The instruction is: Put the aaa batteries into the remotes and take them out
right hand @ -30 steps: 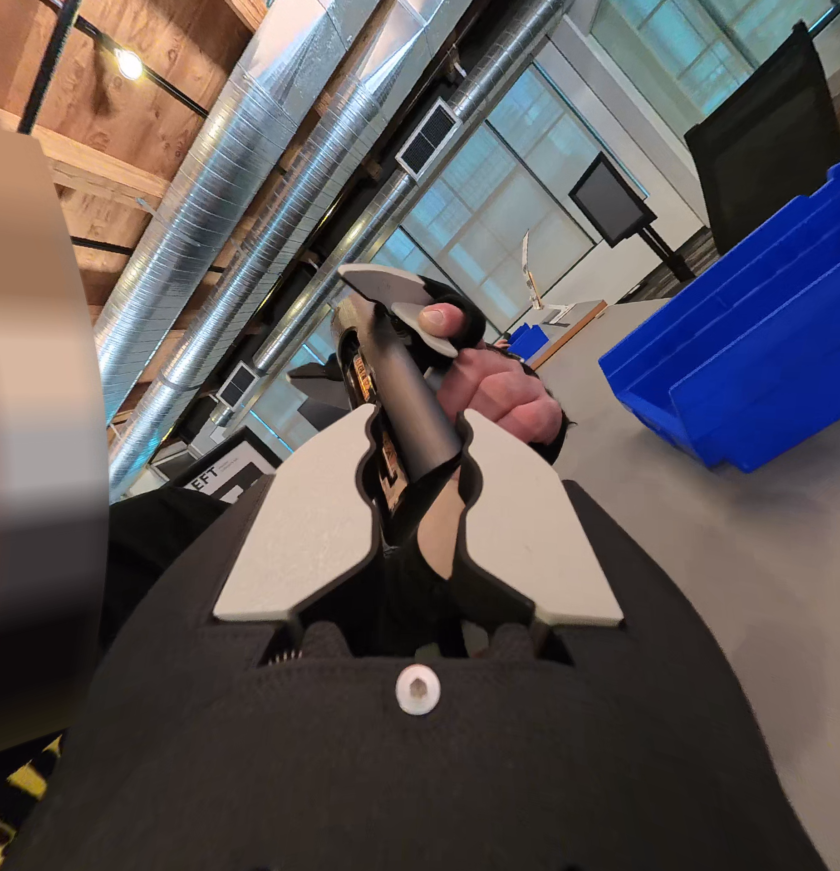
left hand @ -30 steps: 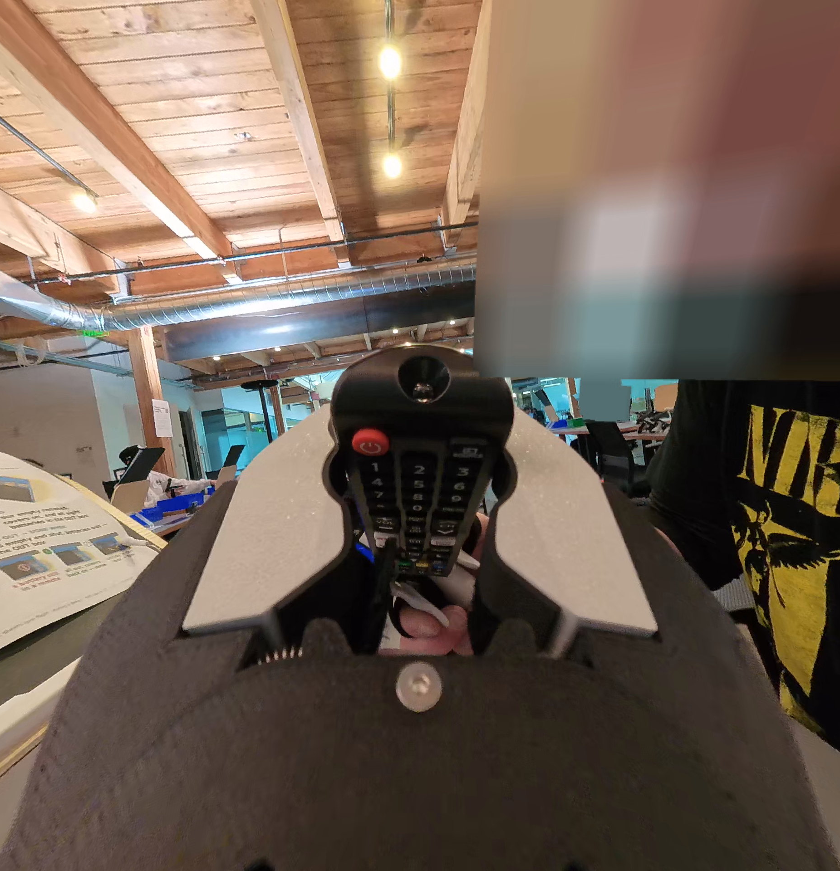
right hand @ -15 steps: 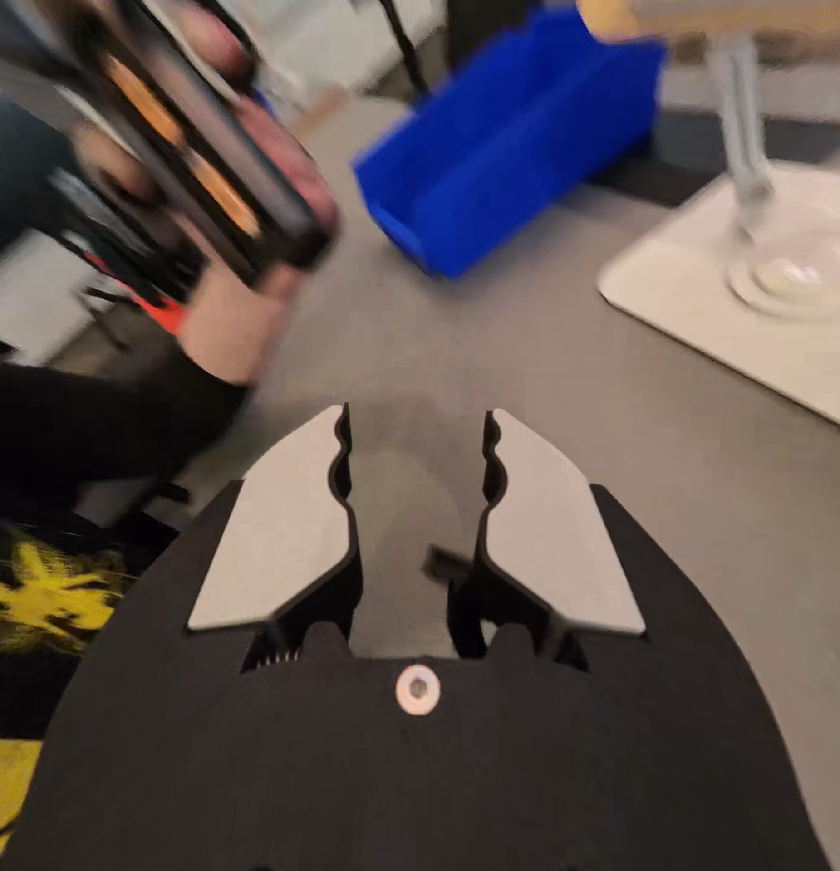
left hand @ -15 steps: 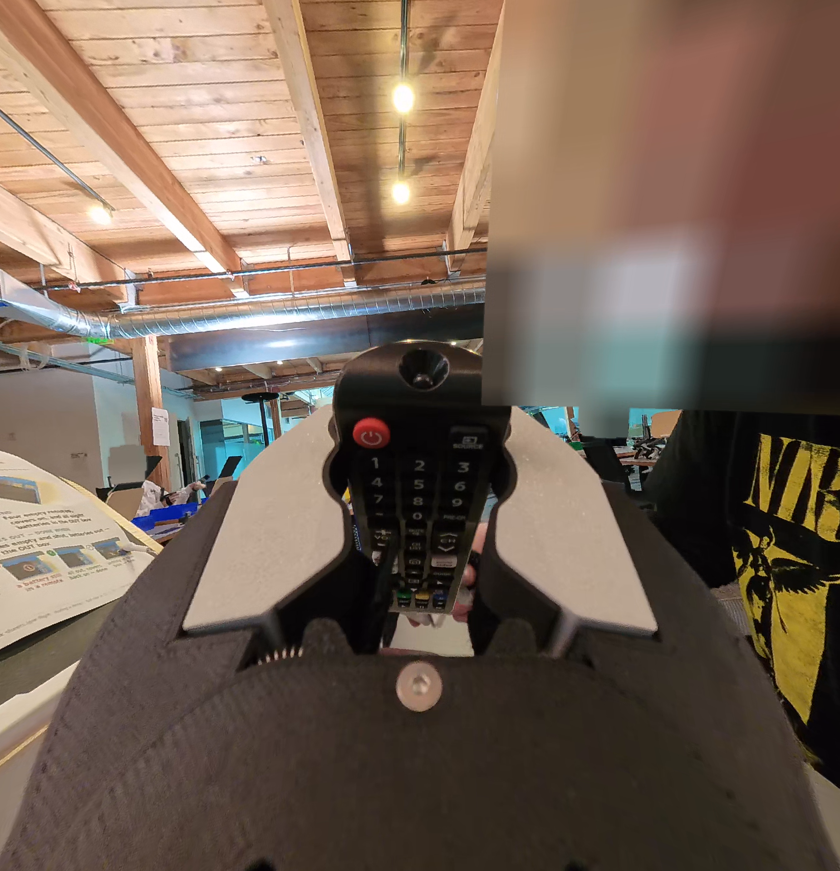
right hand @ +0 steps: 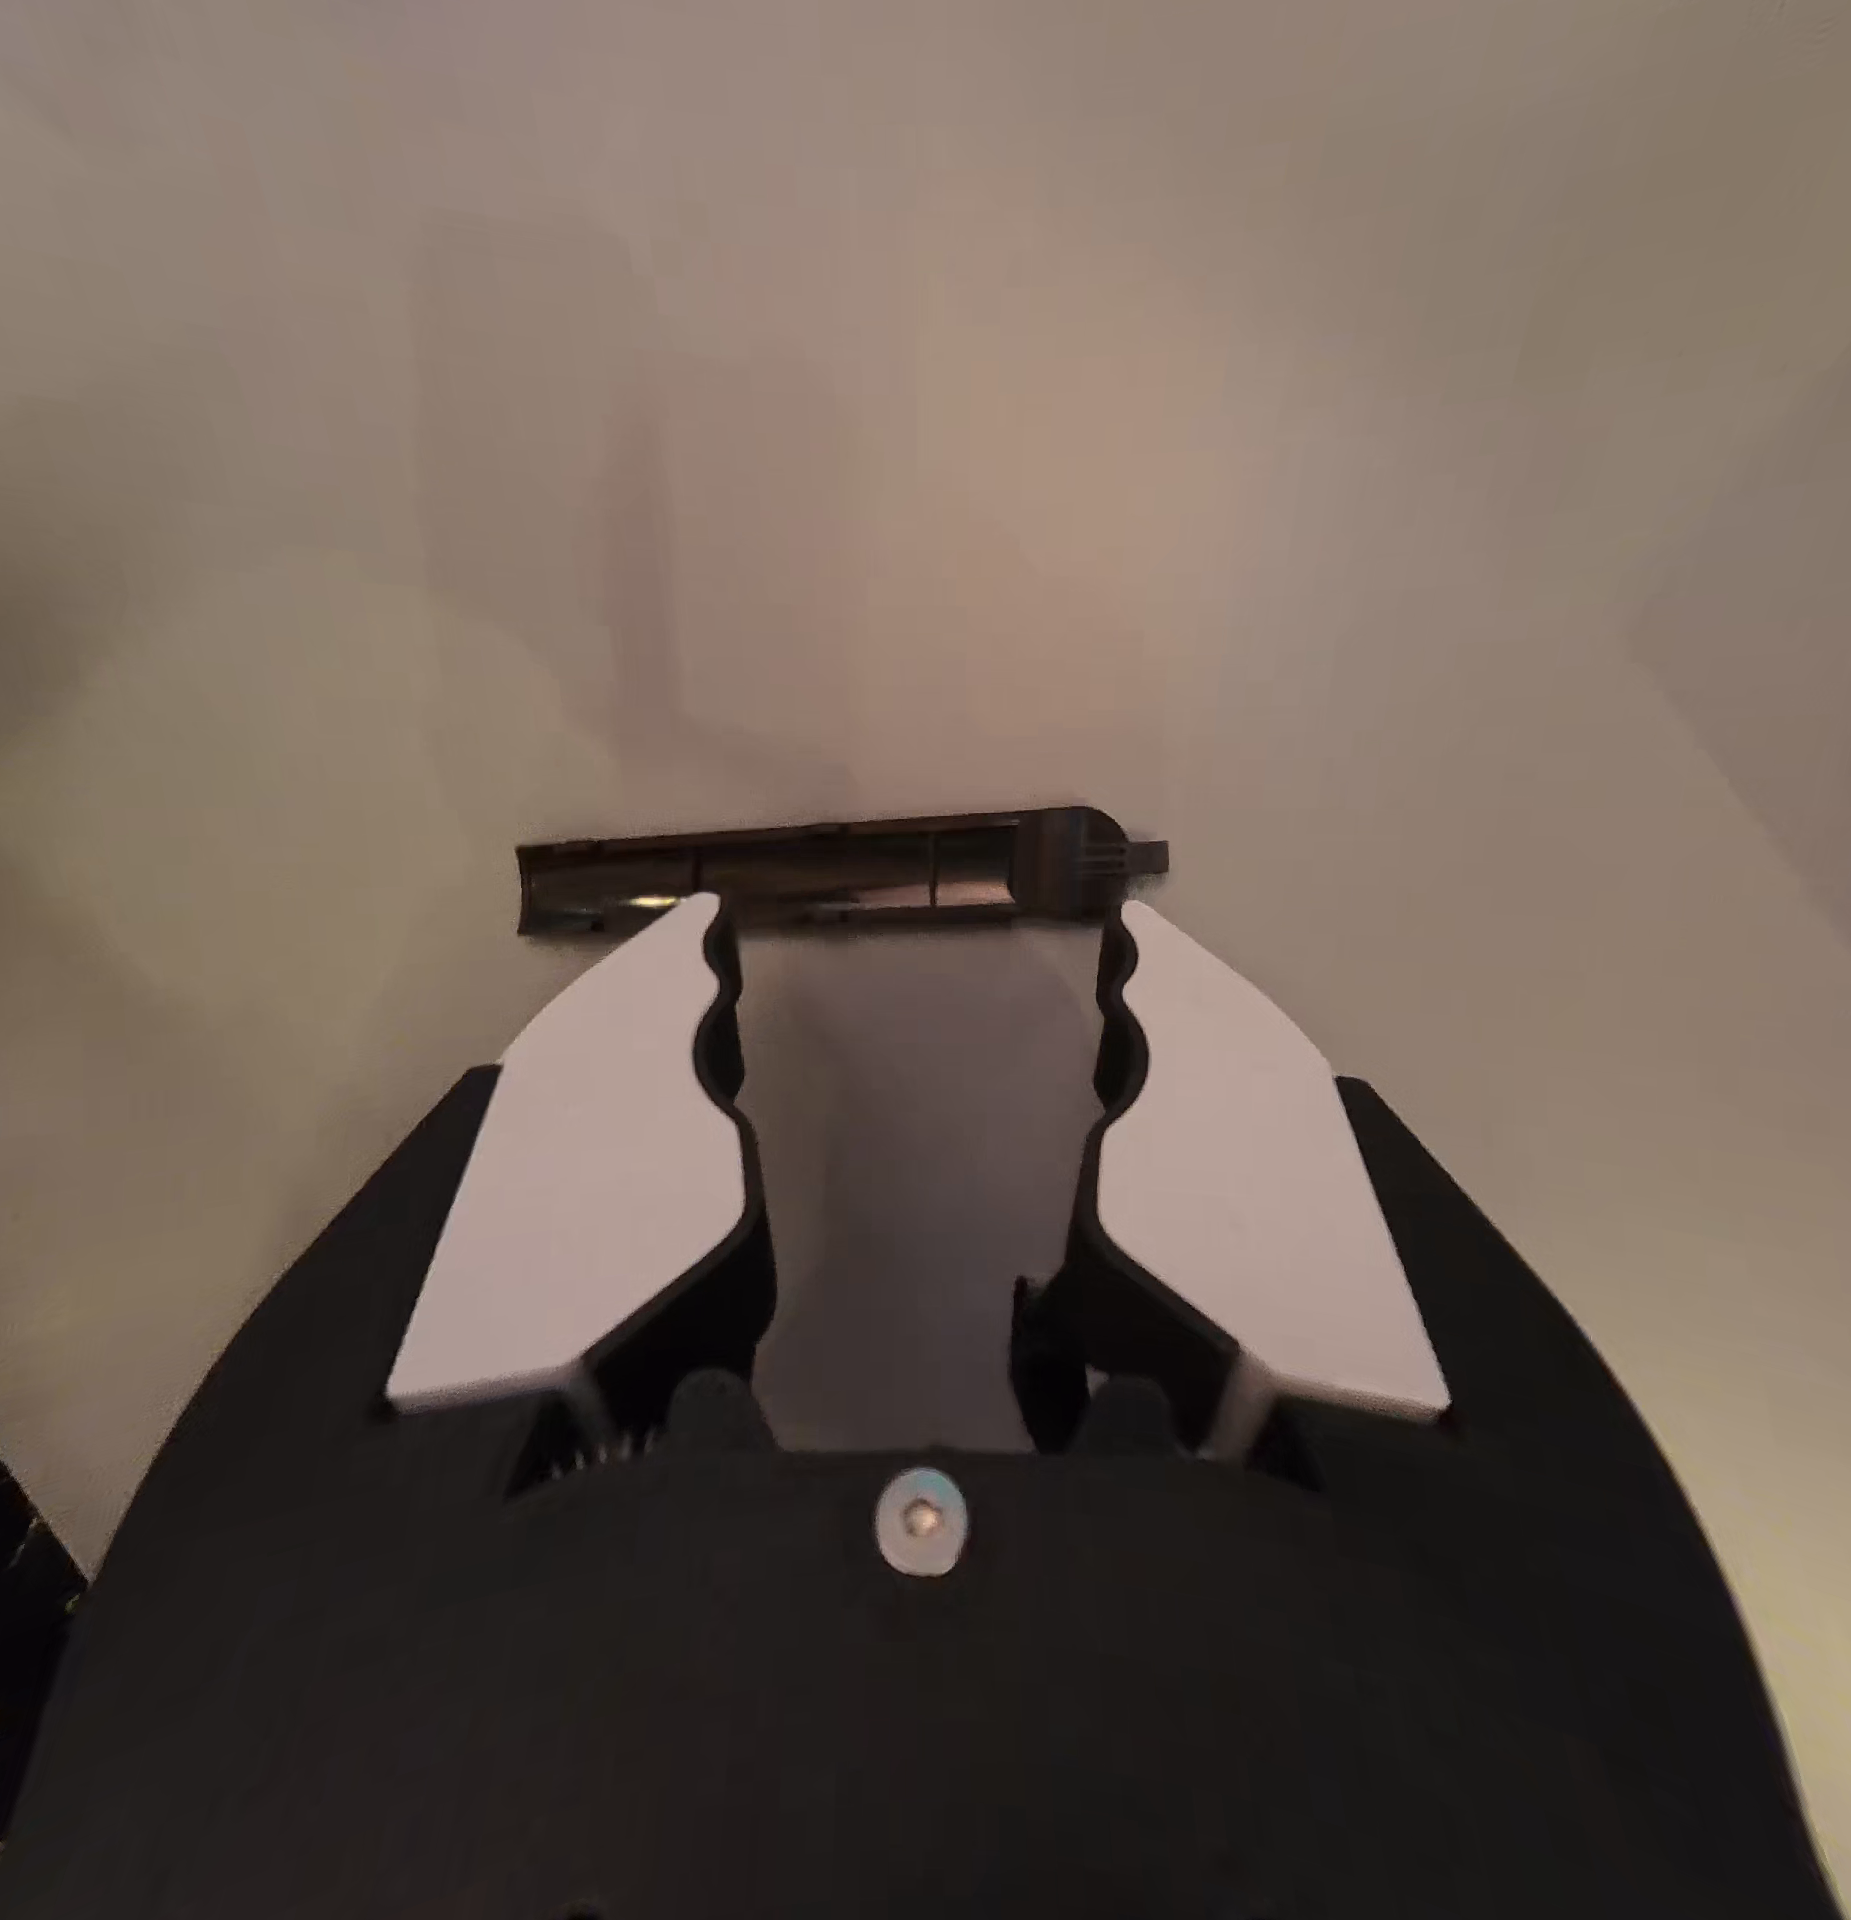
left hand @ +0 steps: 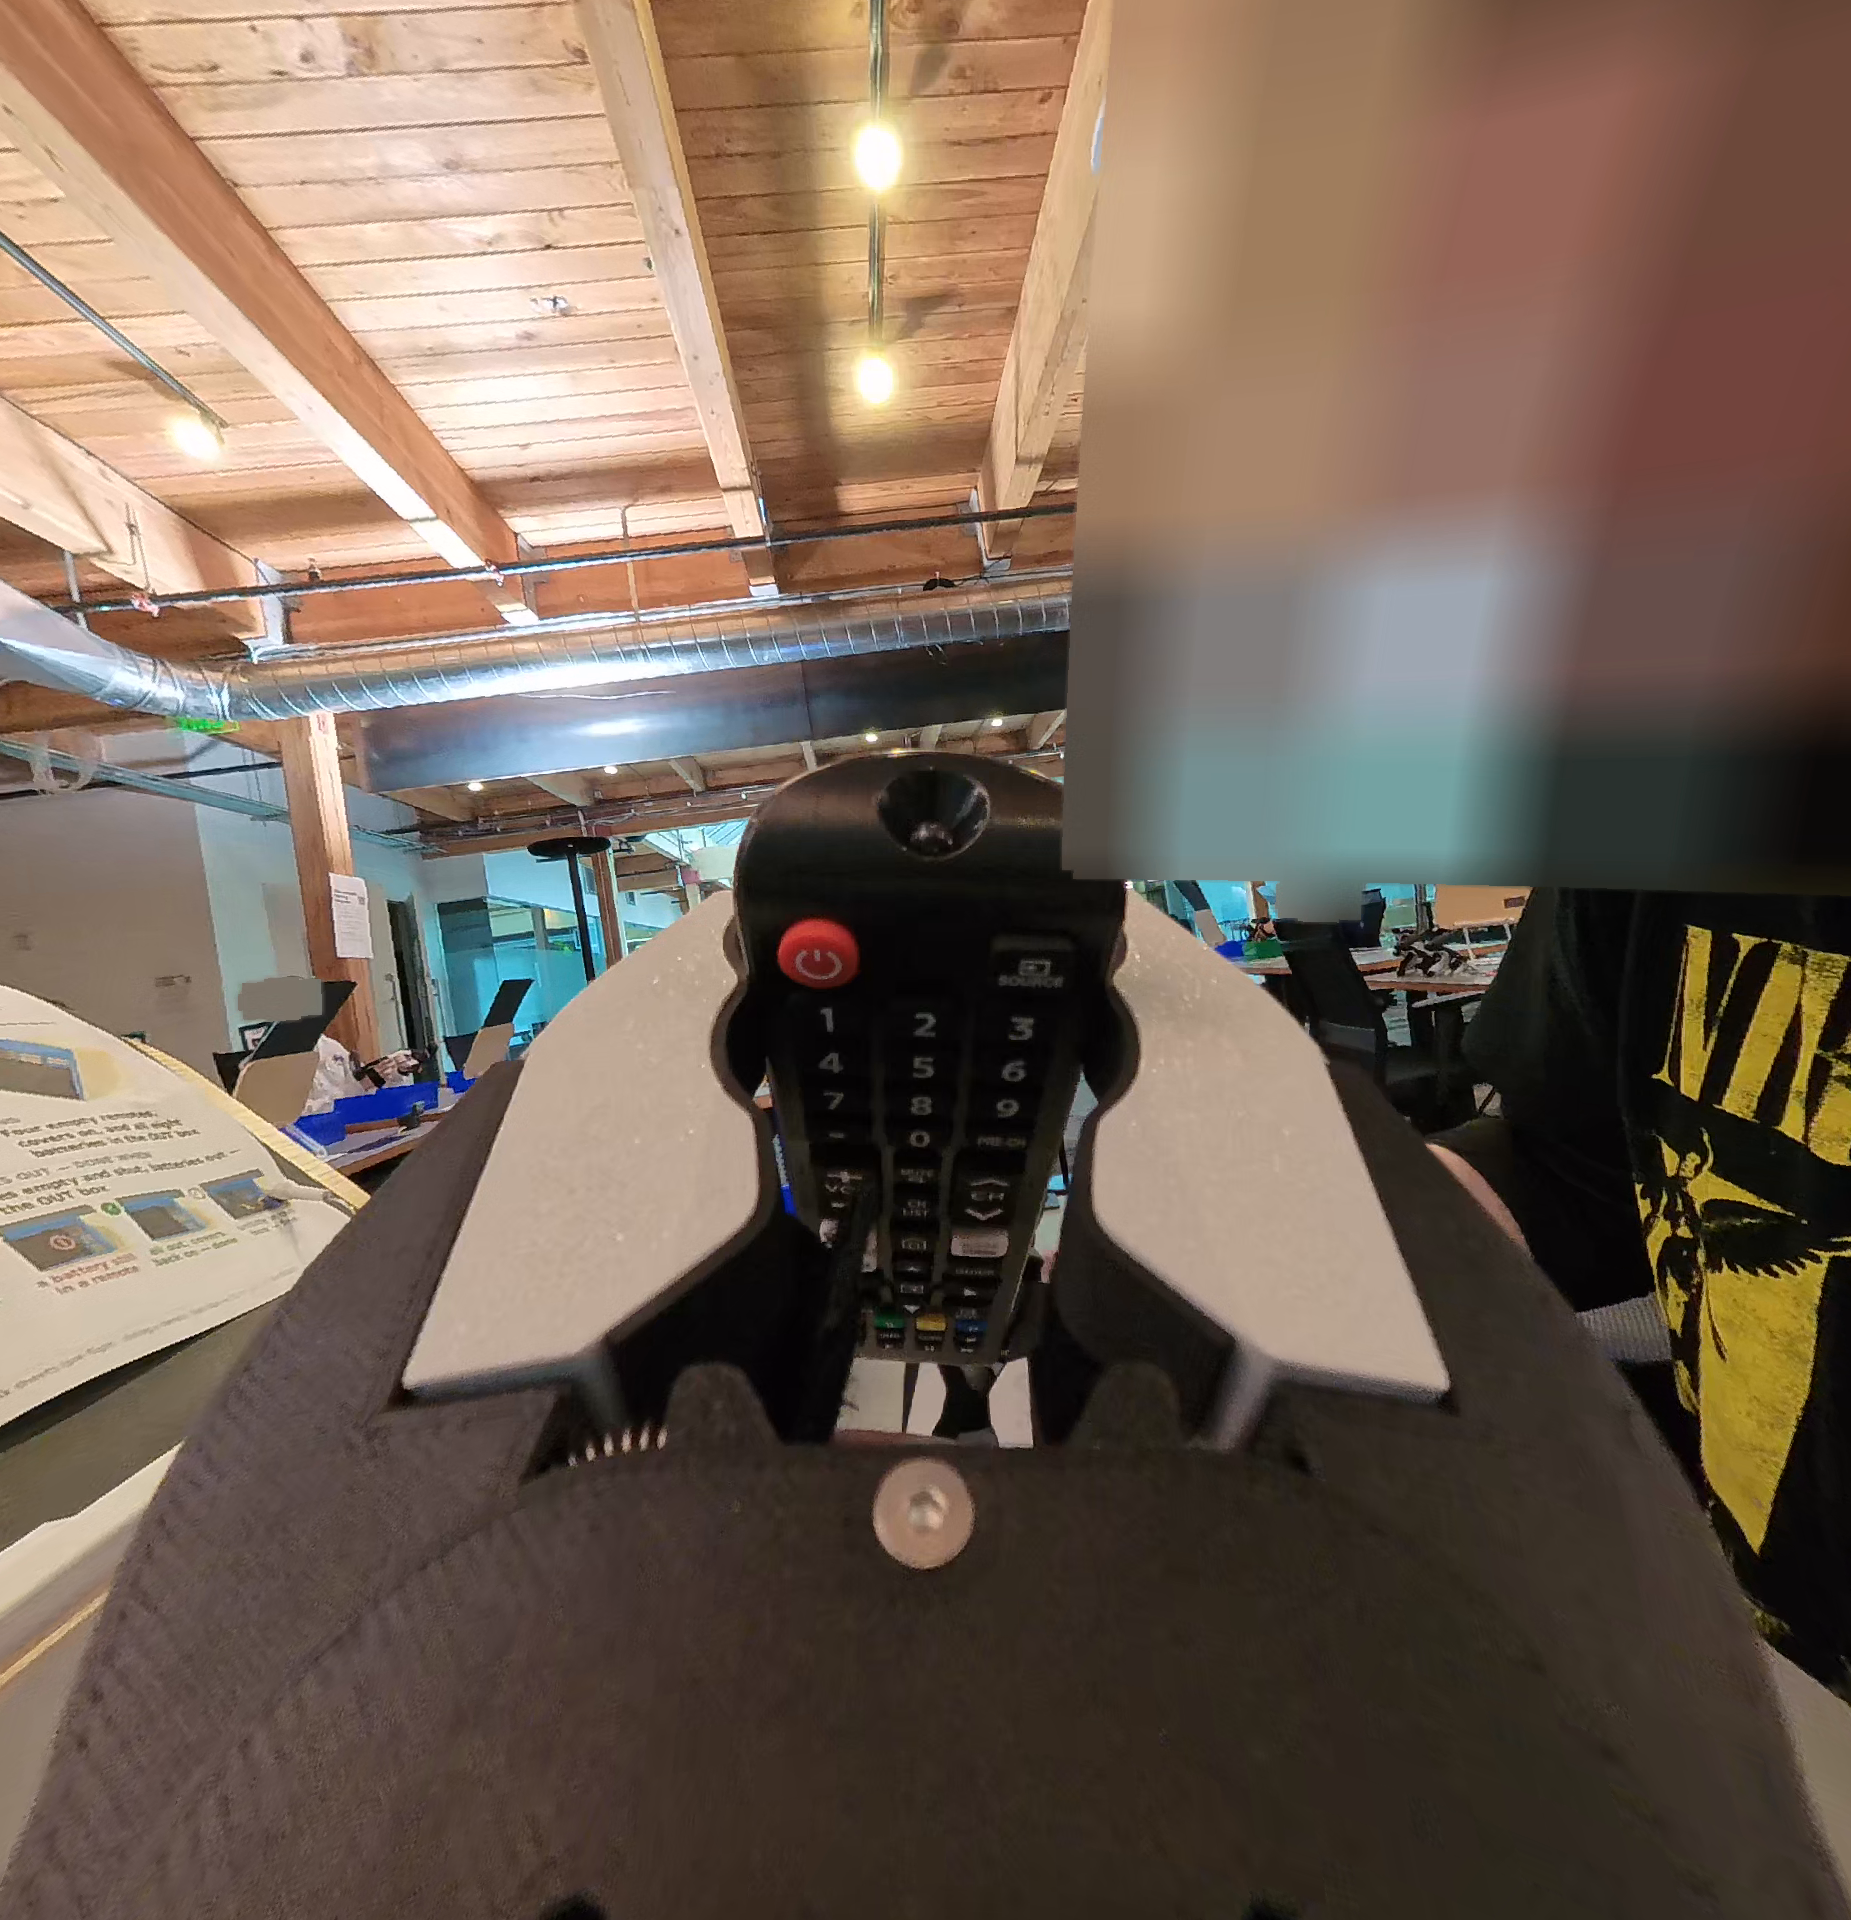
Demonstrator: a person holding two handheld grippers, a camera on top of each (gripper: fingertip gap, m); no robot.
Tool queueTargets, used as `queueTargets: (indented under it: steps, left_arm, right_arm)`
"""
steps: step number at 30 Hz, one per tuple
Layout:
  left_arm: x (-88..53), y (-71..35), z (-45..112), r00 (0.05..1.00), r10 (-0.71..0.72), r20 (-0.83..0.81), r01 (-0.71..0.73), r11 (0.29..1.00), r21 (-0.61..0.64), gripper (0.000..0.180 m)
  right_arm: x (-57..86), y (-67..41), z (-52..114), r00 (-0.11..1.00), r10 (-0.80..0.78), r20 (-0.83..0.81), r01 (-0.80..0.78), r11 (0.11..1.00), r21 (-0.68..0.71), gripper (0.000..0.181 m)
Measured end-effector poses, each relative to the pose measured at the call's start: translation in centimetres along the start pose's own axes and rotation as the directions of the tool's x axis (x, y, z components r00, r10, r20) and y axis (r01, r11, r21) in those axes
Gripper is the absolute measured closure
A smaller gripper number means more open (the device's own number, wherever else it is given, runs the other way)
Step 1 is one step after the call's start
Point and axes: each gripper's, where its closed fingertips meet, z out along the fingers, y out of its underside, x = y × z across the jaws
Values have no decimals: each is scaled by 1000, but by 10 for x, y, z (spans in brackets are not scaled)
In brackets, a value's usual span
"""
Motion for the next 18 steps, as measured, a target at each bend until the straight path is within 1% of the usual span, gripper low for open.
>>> queueTargets:
  steps: [2, 4, 5, 7, 10, 12, 13, 14, 16, 18]
  left_arm:
    - [1, -1, 1, 1000, 5, -4, -5, 1000, -5, 119]
    - [3, -2, 1, 1000, 7, -11, -7, 1000, -4, 119]
    - [3, -2, 2, 1000, 9, -13, -9, 1000, -6, 119]
    - [4, -2, 3, 1000, 16, -14, -17, 1000, -16, 119]
    - [5, -2, 3, 1000, 27, -15, -27, 999, -26, 119]
    - [4, -3, 2, 1000, 24, -13, -24, 999, -23, 119]
    - [4, -3, 1, 1000, 22, -11, -22, 1000, -20, 119]
    - [3, -3, 1, 1000, 20, -10, -20, 1000, -18, 119]
    - [4, -4, 2, 1000, 22, -12, -23, 1000, -16, 119]
    - [6, -7, 2, 999, 31, -17, -31, 999, -18, 119]
  right_arm:
    - [-6, -7, 7, 998, -55, 11, 56, 998, -35, 115]
    - [-20, -18, 19, 982, -172, 76, 175, 984, -36, 113]
    - [-22, -22, 23, 976, -199, 84, 204, 978, -43, 114]
    - [-26, -29, 23, 981, -174, 87, 180, 981, -72, 113]
    - [-43, -33, 19, 984, -162, 81, 167, 984, -67, 115]
    - [-48, -25, 27, 985, -173, 21, 174, 976, -130, 117]
    - [-42, -18, 32, 977, -207, -54, 194, 963, -188, 120]
    - [-38, -19, 33, 960, -255, -117, 229, 954, -195, 128]
    - [-42, -20, 36, 964, -238, -121, 213, 958, -192, 128]
    - [-45, -24, 39, 964, -243, -107, 223, 960, -172, 140]
